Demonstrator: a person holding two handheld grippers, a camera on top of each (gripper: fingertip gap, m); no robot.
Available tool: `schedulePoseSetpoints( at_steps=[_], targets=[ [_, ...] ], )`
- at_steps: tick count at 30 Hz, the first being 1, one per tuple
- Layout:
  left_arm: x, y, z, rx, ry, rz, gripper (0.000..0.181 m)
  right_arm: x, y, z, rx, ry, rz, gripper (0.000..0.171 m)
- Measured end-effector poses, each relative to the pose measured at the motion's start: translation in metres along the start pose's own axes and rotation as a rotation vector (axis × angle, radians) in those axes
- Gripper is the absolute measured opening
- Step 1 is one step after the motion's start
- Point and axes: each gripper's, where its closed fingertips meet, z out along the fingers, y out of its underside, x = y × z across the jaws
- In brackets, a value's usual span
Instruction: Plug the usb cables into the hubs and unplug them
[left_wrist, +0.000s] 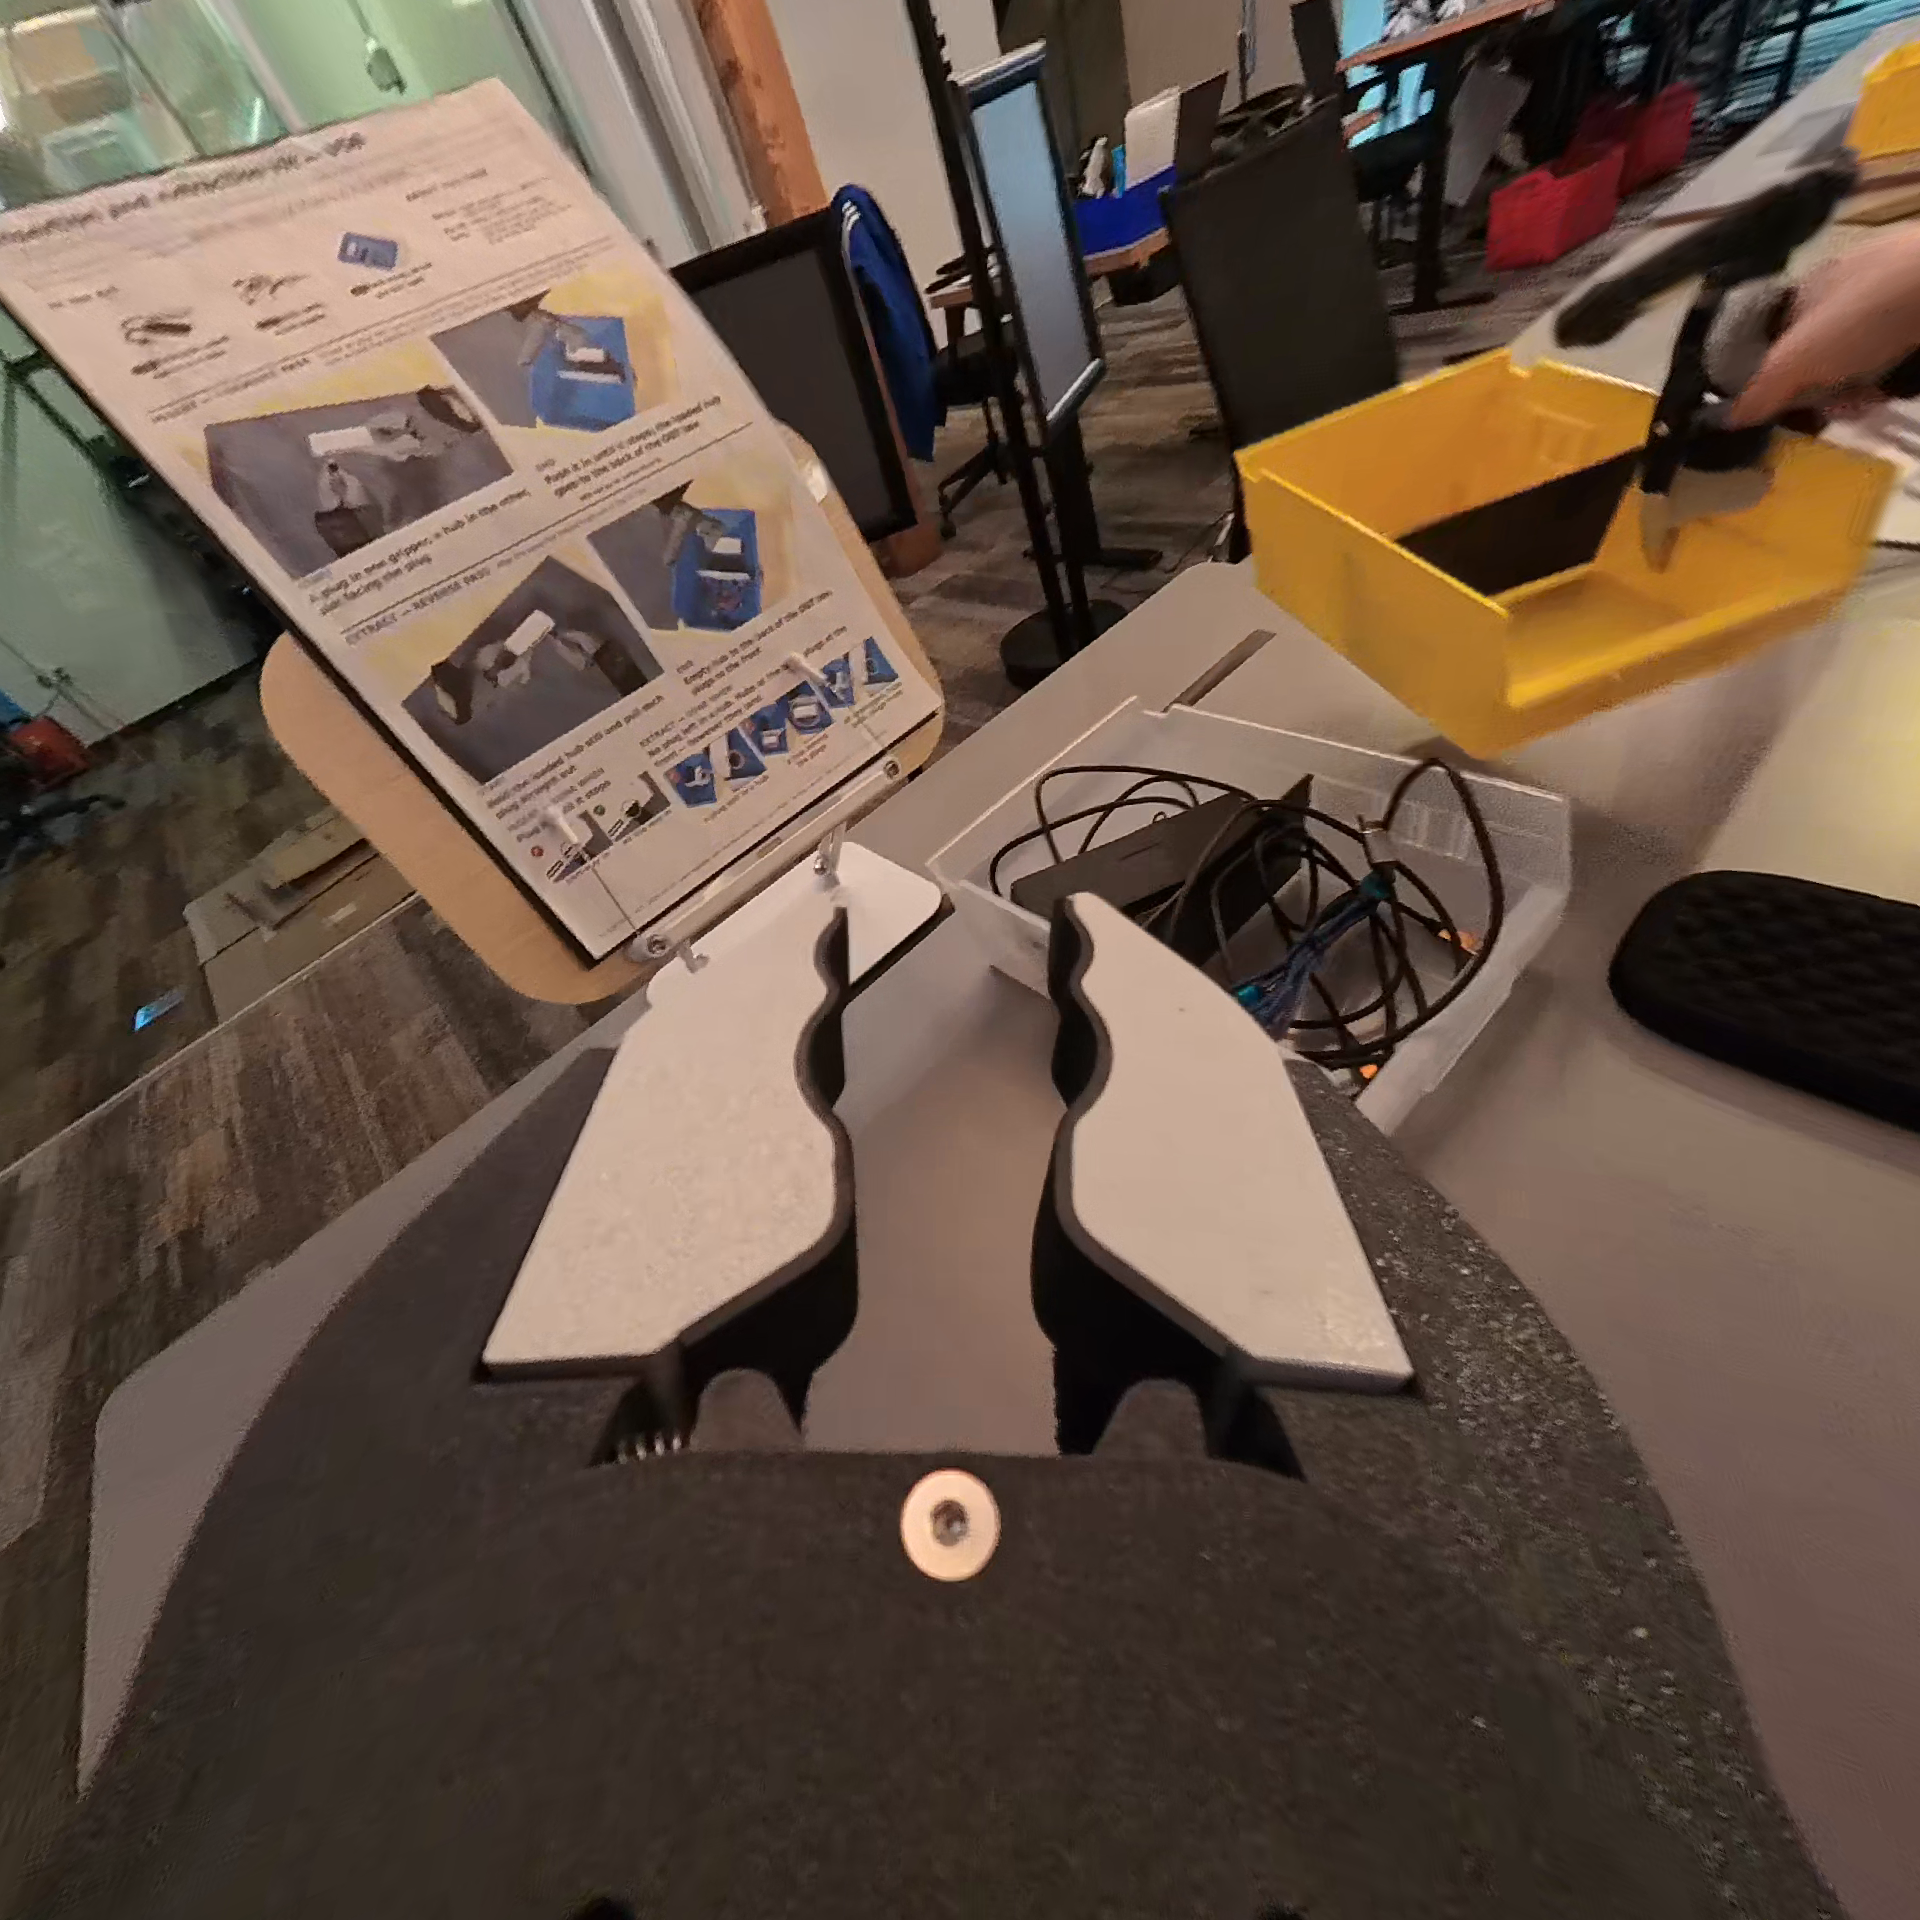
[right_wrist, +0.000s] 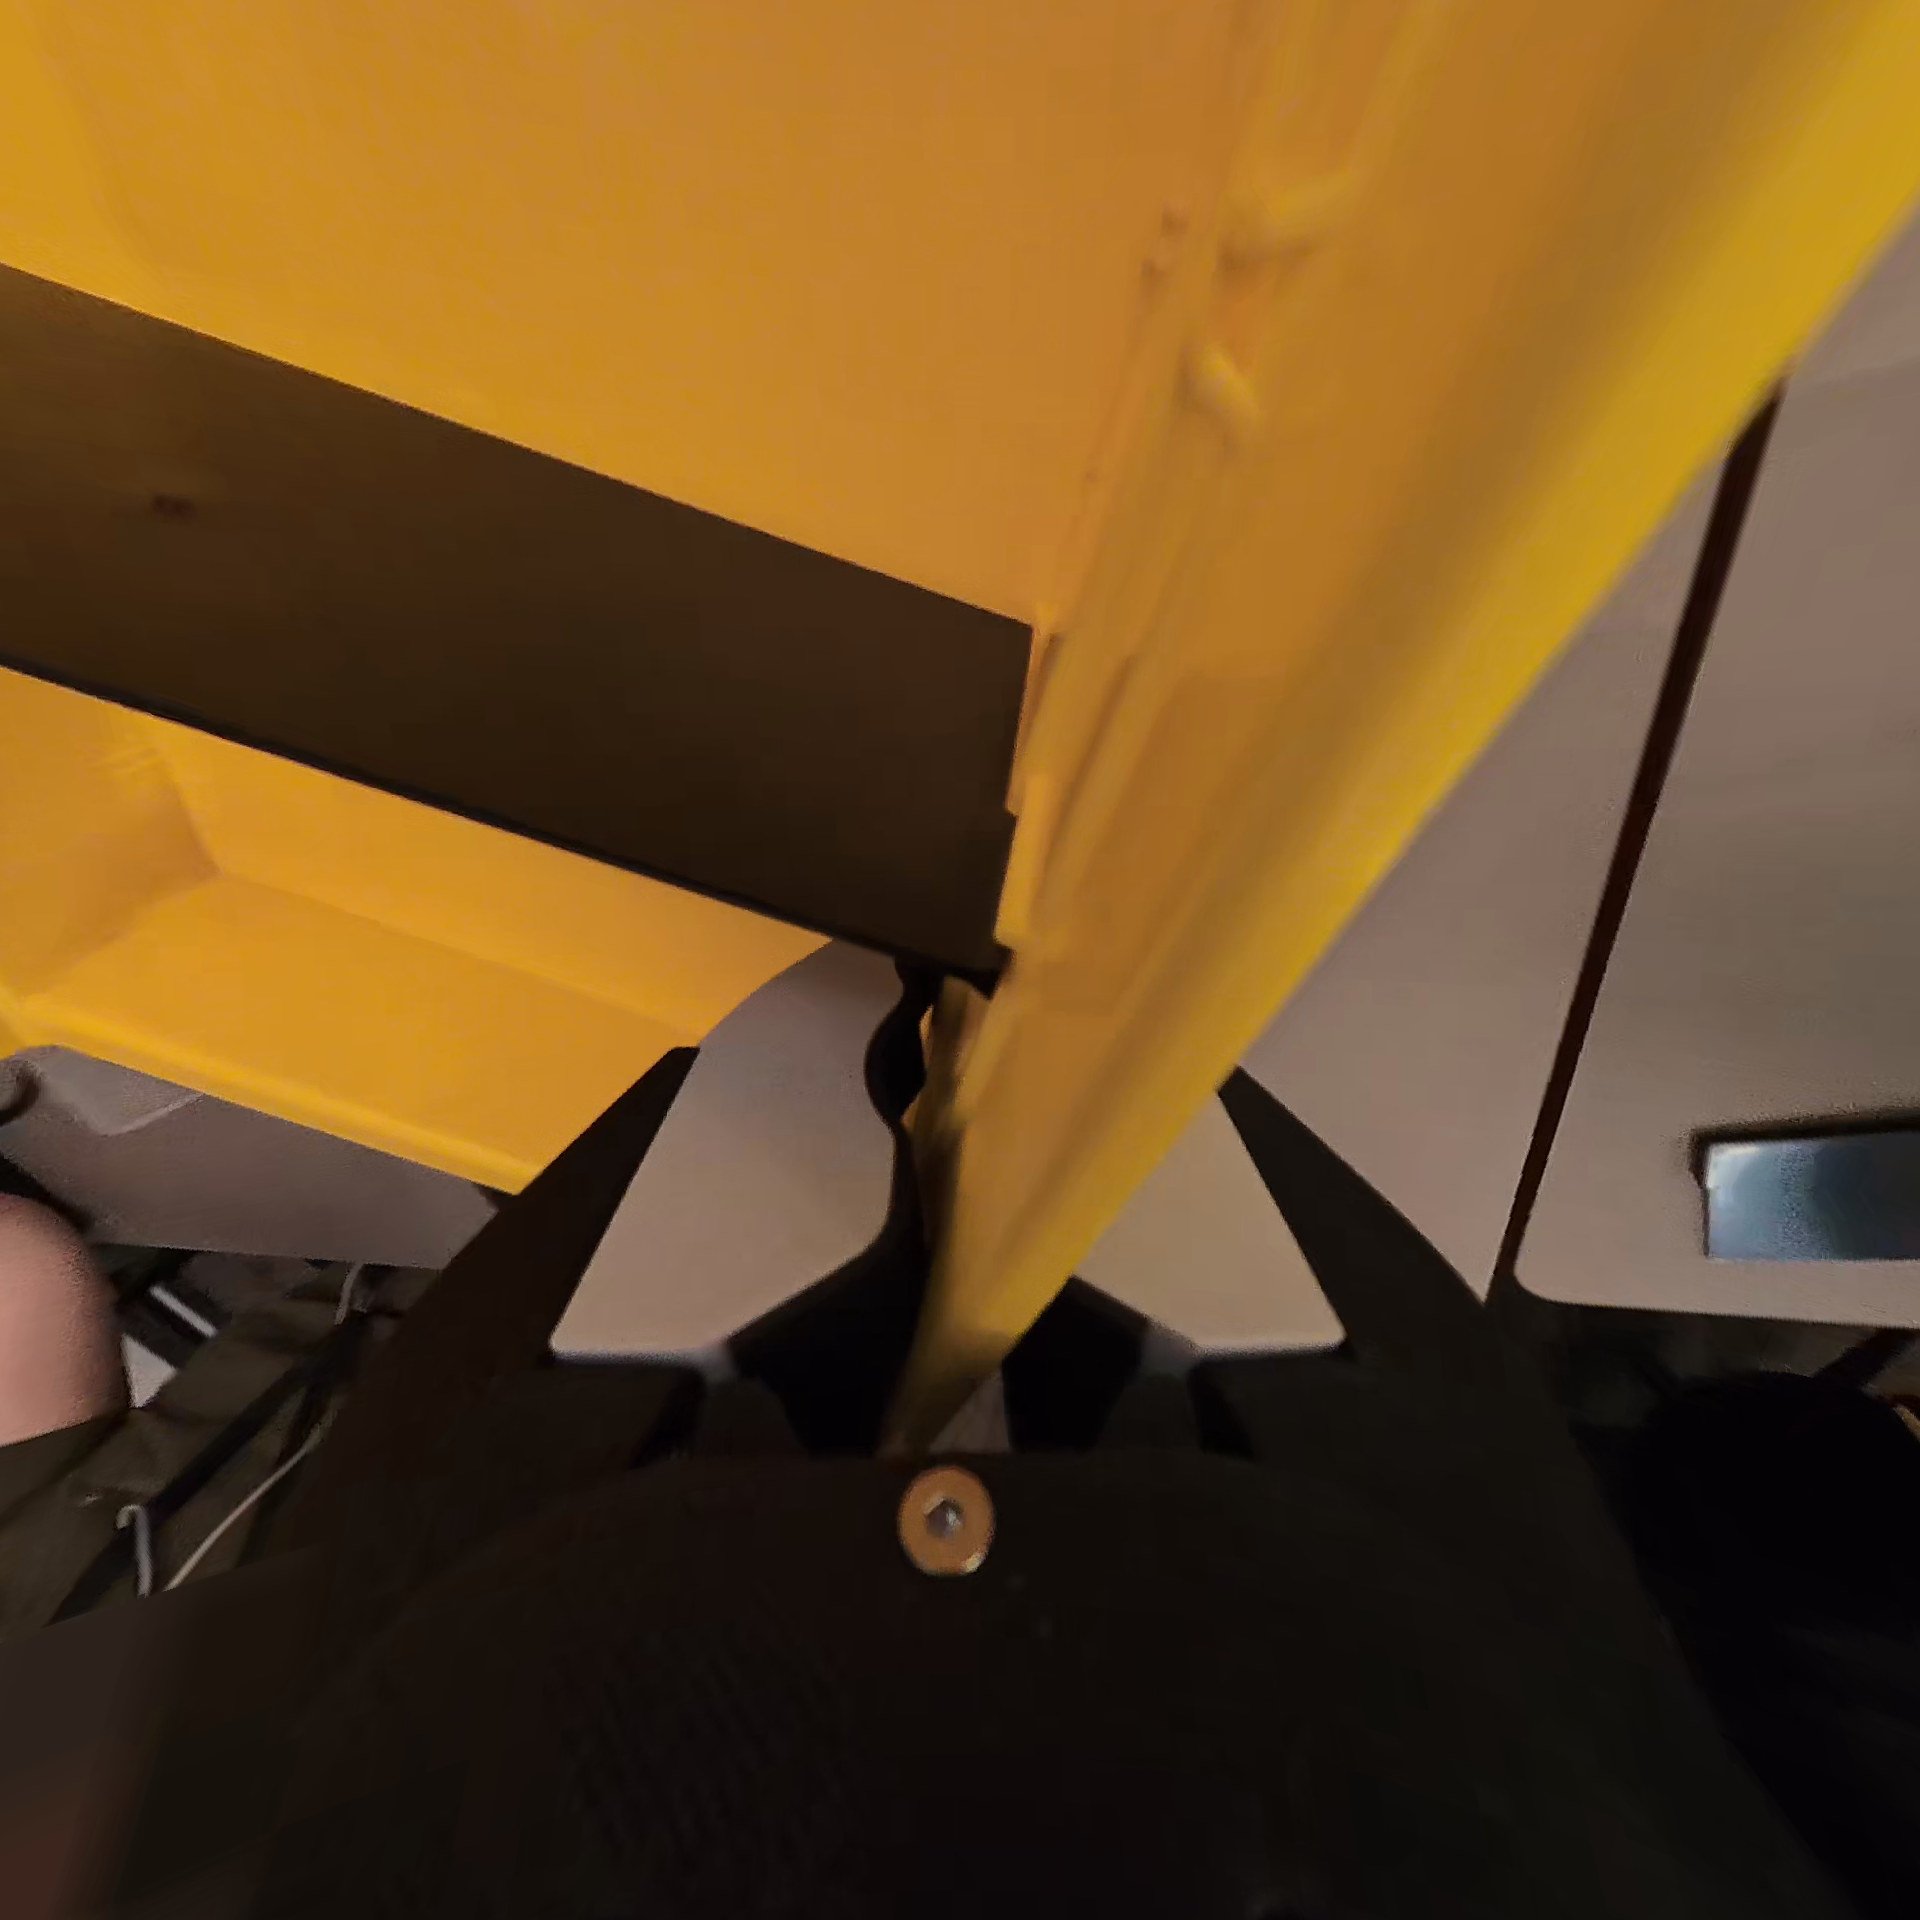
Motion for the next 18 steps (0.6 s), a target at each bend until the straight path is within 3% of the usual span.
schedulePoseSetpoints(
  at_steps=[6, 14, 18],
  targets=[
    [-0.023, 0.027, 0.025, -0.147, -0.106, -0.030, 0.046, 0.003, 0.002, 0.053, -0.110, 0.005, -0.109, 0.004],
    [-0.007, 0.077, 0.103, -0.333, 0.076, -0.199, 0.061, -0.003, 0.001, 0.066, -0.147, 0.027, -0.233, 0.006],
    [0.023, 0.103, 0.157, -0.384, 0.188, -0.293, 0.064, -0.011, 0.009, 0.069, -0.164, -0.030, -0.160, 0.012]
  ],
)
